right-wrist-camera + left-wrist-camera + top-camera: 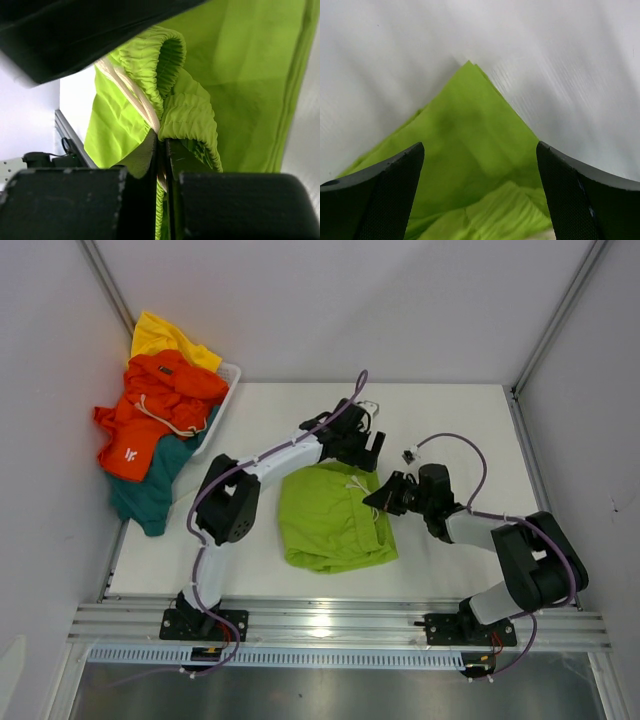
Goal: Fold and stack the shorts
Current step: Fold the shorts
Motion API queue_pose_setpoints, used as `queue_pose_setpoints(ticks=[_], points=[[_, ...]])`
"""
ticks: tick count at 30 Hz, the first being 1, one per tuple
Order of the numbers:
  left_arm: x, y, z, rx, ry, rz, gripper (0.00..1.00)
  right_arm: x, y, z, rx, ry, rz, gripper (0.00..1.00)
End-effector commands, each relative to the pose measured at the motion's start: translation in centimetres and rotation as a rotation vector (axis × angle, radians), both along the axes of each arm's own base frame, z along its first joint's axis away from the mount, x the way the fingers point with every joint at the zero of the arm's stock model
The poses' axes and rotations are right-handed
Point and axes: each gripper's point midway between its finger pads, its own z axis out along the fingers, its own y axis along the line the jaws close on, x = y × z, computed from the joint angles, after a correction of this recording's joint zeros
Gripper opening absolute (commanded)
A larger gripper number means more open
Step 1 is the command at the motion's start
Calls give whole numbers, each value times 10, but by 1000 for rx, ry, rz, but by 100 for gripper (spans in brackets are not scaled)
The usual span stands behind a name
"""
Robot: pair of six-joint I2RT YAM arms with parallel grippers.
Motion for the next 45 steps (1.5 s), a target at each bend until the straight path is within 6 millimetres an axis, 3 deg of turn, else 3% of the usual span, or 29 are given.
queue_pose_setpoints(ticks=[1, 5, 7, 8, 18, 22, 23, 24, 25, 27, 28, 30, 31, 32, 33, 36, 37, 39, 40, 41, 44, 45], points=[[18, 0, 5, -14, -4, -24, 94, 18, 8, 39, -38, -175, 30, 1], [21, 10, 5, -56, 18, 19, 93, 26, 15, 58, -25, -229, 84, 2], [23, 9, 26, -107, -23, 25, 93, 32, 17, 56, -37, -210, 97, 1], [19, 16, 19, -105, -5, 46, 93, 38, 20, 64, -25, -228, 114, 2], [30, 59, 124, -221, -182, 196, 96, 52, 30, 66, 38, -218, 232, 1], [38, 80, 123, -163, -177, 286, 95, 48, 31, 76, 33, -256, 256, 1], [36, 81, 121, -177, -170, 302, 95, 48, 31, 80, 26, -271, 259, 2], [34, 84, 137, -206, -196, 311, 95, 46, 31, 78, 2, -266, 271, 2], [31, 89, 134, -205, -193, 327, 95, 50, 34, 87, -8, -287, 274, 2], [24, 95, 156, -239, -218, 349, 95, 49, 37, 91, -22, -290, 300, 1], [21, 96, 162, -250, -219, 352, 95, 49, 42, 104, -5, -321, 333, 2], [14, 97, 170, -265, -219, 342, 95, 49, 47, 110, 11, -320, 377, 2], [9, 100, 178, -276, -229, 339, 95, 53, 52, 127, 26, -361, 412, 3], [7, 101, 181, -278, -232, 338, 95, 55, 53, 127, 28, -344, 428, 3], [4, 104, 179, -270, -228, 340, 95, 61, 56, 117, 28, -312, 441, 4], [-1, 107, 185, -272, -243, 333, 95, 83, 61, 115, 61, -276, 477, 5], [-2, 106, 186, -273, -244, 324, 95, 93, 63, 84, 55, -200, 473, 6], [-5, 107, 179, -263, -232, 319, 95, 114, 66, 62, 25, -140, 459, 6], [-6, 106, 180, -268, -234, 313, 95, 121, 67, 26, 18, -64, 458, 7], [-8, 106, 176, -264, -229, 309, 95, 120, 65, 6, 10, 29, 450, 6], [-10, 108, 167, -242, -225, 307, 94, 126, 66, -9, 36, 22, 440, 5], [-10, 110, 168, -236, -233, 311, 95, 115, 61, -23, 31, 65, 411, 6]])
